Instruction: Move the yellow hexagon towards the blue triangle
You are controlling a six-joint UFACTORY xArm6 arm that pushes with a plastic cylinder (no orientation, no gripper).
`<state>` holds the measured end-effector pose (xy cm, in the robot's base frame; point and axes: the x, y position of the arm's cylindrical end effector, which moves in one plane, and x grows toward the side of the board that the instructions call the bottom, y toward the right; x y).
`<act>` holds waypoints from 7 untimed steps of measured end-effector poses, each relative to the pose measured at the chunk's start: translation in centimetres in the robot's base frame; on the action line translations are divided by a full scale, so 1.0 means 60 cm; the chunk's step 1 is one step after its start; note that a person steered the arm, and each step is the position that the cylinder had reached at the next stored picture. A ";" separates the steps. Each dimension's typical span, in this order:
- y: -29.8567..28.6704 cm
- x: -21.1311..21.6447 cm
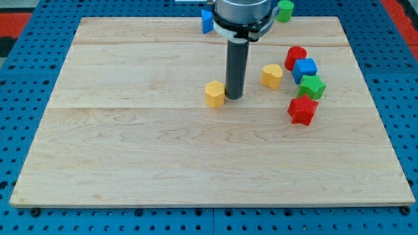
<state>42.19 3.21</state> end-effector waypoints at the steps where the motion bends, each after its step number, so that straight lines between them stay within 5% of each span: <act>1: -0.017 0.043; 4: -0.085 -0.089; 7: -0.259 -0.086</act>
